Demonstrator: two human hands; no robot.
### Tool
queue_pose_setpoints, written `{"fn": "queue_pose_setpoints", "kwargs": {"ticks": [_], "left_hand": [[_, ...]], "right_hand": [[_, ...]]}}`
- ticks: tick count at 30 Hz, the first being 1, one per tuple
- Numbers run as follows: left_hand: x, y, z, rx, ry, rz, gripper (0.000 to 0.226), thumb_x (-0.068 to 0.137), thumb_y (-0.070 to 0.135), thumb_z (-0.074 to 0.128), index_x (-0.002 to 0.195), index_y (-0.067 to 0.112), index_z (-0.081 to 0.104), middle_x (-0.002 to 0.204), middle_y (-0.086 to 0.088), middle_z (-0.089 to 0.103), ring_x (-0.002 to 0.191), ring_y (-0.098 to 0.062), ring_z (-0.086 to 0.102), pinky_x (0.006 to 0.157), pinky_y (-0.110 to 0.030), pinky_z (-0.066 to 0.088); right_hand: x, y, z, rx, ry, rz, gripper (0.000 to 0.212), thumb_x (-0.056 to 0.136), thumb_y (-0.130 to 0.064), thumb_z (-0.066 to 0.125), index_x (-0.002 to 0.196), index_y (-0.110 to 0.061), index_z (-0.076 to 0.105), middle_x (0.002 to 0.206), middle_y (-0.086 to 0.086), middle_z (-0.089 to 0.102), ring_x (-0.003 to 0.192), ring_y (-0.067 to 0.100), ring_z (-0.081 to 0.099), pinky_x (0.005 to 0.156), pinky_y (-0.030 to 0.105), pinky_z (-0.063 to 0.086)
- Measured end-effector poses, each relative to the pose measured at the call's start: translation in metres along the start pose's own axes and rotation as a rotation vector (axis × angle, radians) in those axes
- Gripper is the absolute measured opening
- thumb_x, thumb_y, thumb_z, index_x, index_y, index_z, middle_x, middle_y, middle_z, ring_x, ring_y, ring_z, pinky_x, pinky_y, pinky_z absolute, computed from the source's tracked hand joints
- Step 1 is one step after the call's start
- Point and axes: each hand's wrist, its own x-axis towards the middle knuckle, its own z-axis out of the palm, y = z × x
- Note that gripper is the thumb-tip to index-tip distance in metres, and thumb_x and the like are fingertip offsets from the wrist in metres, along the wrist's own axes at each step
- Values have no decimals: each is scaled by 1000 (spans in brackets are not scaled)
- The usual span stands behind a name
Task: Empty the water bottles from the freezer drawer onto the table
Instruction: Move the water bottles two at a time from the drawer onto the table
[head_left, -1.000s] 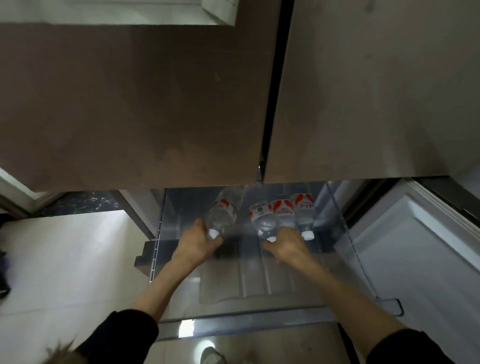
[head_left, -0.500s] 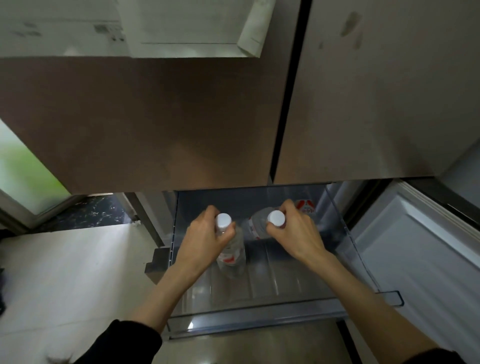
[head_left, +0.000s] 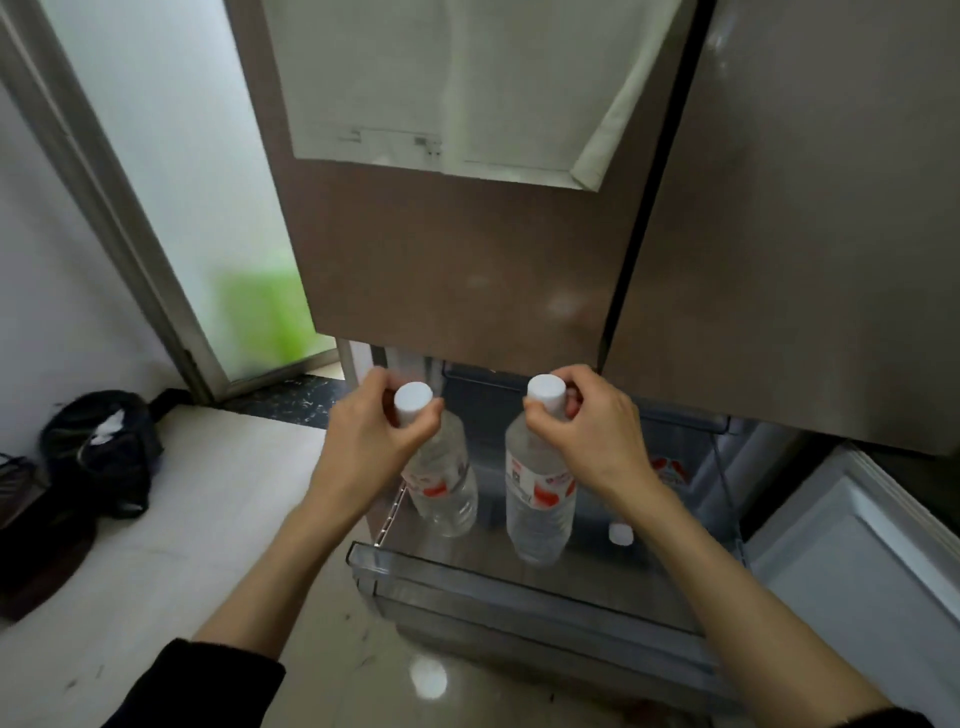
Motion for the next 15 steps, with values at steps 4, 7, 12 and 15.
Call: {"fn": "queue_pose_setpoints", "kwargs": {"ticks": [4,7,12,15], "left_hand": [[-10,9,-61,12,165,-38,25,77,29,69,75,14,50,62,6,54,55,-2,49,51,-11,36],[-19,6,-113,60,282,-74,29,78,34,68,81,9,54,70,-5,61,63,-17,54,54,-22,41],[-62,-22,-201,135,426,-174,28,78,37,66,81,13,51,72,4,58,66,-13,56,54,-25,46],[-102,-47,-254,202,489,-270,27,78,37,66,80,16,49,71,9,55,63,-7,53,50,-16,43]], "right_hand": [[8,-60,3,60,-31,-193,23,76,-28,68,92,-15,59,81,-6,56,63,1,47,57,16,34],[11,-108,17,123,-93,-318,23,78,-29,68,93,-16,56,85,-5,58,68,4,52,62,18,44],[-8,-187,74,232,-225,-447,24,78,-33,67,90,-17,53,74,-10,52,65,6,50,64,29,49],[-36,-237,122,275,-334,-488,26,78,-34,67,89,-14,54,64,-12,44,58,4,42,61,27,41]]}}
